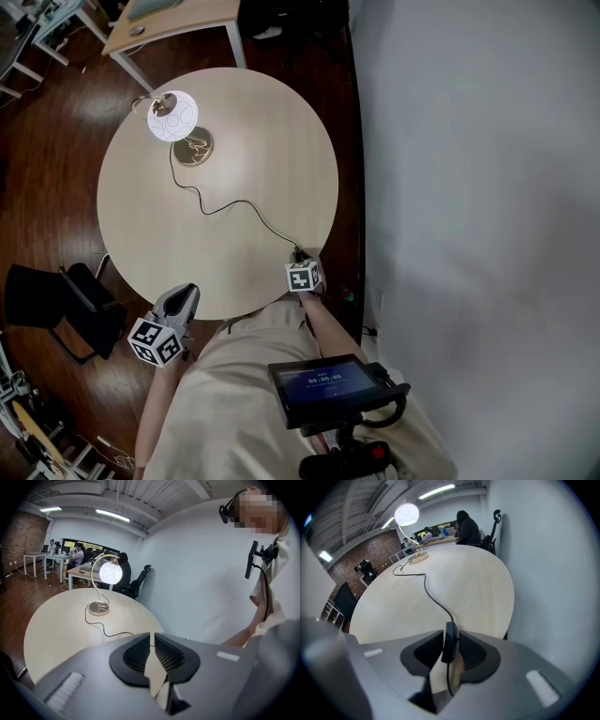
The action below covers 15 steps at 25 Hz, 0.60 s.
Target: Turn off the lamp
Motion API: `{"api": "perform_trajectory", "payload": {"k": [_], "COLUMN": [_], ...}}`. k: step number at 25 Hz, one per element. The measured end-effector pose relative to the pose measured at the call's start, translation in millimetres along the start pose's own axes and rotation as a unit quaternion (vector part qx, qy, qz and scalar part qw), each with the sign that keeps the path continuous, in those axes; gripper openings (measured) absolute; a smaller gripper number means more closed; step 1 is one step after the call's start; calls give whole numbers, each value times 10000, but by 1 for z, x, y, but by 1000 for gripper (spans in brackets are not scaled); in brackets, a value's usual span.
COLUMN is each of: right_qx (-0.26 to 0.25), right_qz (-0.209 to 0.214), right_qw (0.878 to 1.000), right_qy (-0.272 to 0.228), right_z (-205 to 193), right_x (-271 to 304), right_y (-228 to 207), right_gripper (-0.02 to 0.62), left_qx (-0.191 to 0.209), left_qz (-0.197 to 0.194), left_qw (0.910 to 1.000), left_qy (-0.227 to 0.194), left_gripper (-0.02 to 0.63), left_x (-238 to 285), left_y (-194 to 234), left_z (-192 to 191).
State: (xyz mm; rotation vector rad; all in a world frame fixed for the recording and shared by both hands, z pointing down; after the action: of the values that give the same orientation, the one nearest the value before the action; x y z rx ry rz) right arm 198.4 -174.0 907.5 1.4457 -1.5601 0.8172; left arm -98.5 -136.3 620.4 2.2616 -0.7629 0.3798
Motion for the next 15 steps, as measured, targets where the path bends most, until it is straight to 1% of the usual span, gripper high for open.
{"api": "perform_trajectory", "payload": {"k": [5,15], "right_qx": [16,-68], "right_qz": [-112,-337], "right_qw": [9999,9994], "right_qy": [-59,50], "right_z": [2,7], "right_x": [3,7], "right_y": [1,-2], "right_gripper": [104,95], "left_qx": [5,-18], "left_qz": [12,58], "left_qw": [10000,10000], "left_qy": [45,16], "left_gripper": [11,11], "left_x": [2,2], "left_y": [2,0], "left_z": [-1,-5]}}
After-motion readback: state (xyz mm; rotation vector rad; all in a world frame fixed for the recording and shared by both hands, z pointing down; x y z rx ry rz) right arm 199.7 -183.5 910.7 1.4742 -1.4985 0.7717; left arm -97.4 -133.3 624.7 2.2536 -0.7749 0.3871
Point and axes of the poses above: the fingertips, and each gripper's own axes: x forward along the fingers, y to its left, z out of its top, the point moved 6 cm from there along -x, backward along the fingers, and after that the axes turned 13 degrees about -z, right-handed, at the moved point
